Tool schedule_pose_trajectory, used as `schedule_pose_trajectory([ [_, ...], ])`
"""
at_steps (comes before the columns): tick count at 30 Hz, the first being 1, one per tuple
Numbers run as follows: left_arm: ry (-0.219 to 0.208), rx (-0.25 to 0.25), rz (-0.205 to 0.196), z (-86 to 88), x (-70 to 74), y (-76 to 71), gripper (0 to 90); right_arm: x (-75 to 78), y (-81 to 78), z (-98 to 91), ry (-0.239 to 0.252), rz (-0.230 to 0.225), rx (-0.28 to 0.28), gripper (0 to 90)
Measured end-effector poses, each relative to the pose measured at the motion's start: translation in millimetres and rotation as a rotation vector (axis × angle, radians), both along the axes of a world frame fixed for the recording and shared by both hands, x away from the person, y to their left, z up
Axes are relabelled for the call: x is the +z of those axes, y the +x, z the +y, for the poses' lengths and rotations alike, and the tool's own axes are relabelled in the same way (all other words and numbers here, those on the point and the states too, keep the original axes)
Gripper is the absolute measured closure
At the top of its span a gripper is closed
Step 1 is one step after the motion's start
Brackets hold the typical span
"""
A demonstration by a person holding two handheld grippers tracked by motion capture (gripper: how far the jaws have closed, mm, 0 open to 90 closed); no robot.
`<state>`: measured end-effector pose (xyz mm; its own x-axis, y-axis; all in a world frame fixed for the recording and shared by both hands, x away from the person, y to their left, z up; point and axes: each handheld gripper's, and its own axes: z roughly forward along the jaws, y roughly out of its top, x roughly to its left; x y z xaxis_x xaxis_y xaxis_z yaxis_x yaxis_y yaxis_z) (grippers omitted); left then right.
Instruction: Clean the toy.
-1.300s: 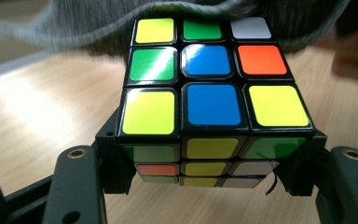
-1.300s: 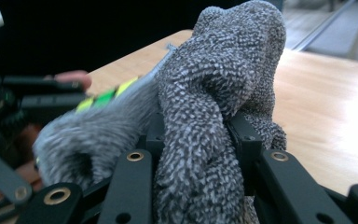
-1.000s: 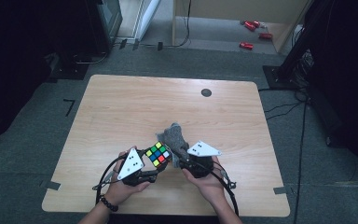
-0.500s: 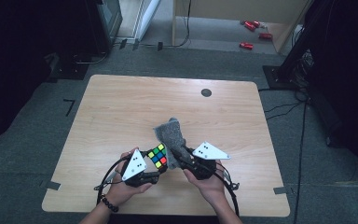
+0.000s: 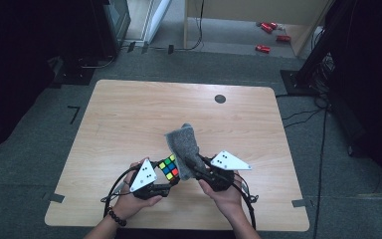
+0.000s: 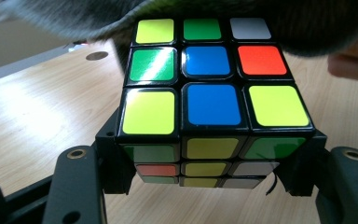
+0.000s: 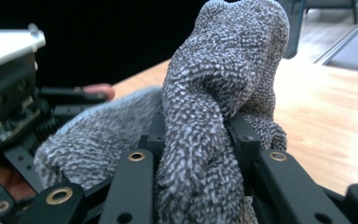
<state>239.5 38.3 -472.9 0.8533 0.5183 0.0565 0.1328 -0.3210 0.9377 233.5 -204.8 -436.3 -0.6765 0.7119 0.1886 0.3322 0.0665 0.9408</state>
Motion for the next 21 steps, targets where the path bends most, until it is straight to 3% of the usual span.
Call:
schedule_pose_trajectory([
  [2,0.006,0.002,0.007,1.7,0.9,1.0,34.7,-6.6,1.8,2.1,0.000,0.020,-0.003,68.6],
  [3,-0.015,0.005,0.014,4.4,2.7,2.3,34.7,-11.6,5.9,0.7,0.001,0.061,-0.001,68.6],
  [4,-0.015,0.005,0.014,4.4,2.7,2.3,34.7,-11.6,5.9,0.7,0.001,0.061,-0.001,68.6],
  [6,-0.050,0.018,0.029,7.8,6.3,4.9,34.7,-20.1,9.8,-0.3,-0.067,0.081,-0.030,68.6],
  [9,-0.088,0.040,0.048,13.9,9.4,8.3,34.7,-24.1,10.4,-0.2,-0.069,0.083,-0.033,68.6],
  [13,-0.147,0.078,0.108,21.6,12.9,14.4,34.7,-25.2,8.1,5.3,-0.074,0.069,-0.007,68.6],
  [17,-0.216,0.072,0.148,25.2,17.2,16.2,34.7,-28.7,6.0,12.9,-0.062,0.071,0.027,68.6],
  [21,-0.242,0.067,0.167,23.9,17.5,16.2,34.7,-31.5,-0.3,25.4,-0.064,0.060,0.077,68.6],
])
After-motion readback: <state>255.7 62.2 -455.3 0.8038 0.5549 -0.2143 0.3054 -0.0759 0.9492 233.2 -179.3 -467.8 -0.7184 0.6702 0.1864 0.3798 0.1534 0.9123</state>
